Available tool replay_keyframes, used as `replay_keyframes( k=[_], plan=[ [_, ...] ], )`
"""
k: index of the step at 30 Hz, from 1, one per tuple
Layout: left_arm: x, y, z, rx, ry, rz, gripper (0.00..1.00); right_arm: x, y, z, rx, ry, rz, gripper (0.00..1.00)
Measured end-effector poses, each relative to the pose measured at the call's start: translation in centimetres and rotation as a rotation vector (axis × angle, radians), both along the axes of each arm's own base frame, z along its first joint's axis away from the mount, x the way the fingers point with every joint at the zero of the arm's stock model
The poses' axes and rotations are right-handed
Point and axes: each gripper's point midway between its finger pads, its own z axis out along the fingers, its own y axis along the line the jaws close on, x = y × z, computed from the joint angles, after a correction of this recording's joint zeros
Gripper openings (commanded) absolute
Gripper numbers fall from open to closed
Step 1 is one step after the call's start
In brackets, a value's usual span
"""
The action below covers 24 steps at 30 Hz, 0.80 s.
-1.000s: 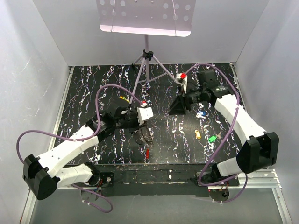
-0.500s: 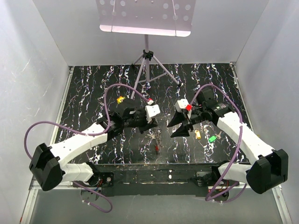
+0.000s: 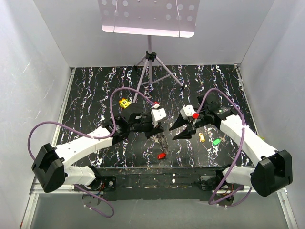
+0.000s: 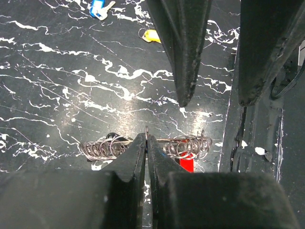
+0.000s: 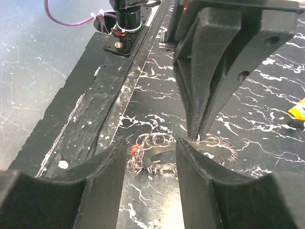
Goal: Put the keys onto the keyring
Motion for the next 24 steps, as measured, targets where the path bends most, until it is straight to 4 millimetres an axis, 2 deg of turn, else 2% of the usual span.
replay_keyframes(
  k=[7,12,13,21,24],
  plan=[
    [-0.4,0.0,-1.2,-0.007,0.025,0.012,0.00,0.8,0.4,-0.6,-0.017,0.025,-0.025,0.50],
    [-0.6,0.1,-1.3,-0.020,0.026,0.022,0.00,1.3,0.7,-1.1,-0.031,0.044,-0.040,0.50],
    [-0.6,0.2,-1.3,-0.021,0.027,0.026,0.00,1.3,0.7,-1.3,-0.035,0.051,-0.038,0.43],
    [-0.7,0.1,-1.0,-0.038,0.025,0.031,0.00,2.0,1.5,-2.5,-0.084,0.083,-0.063,0.34],
    [-0.8,0.1,-1.1,-0.044,0.028,0.033,0.00,2.8,1.7,-2.8,-0.108,0.107,-0.107,0.36]
  ],
)
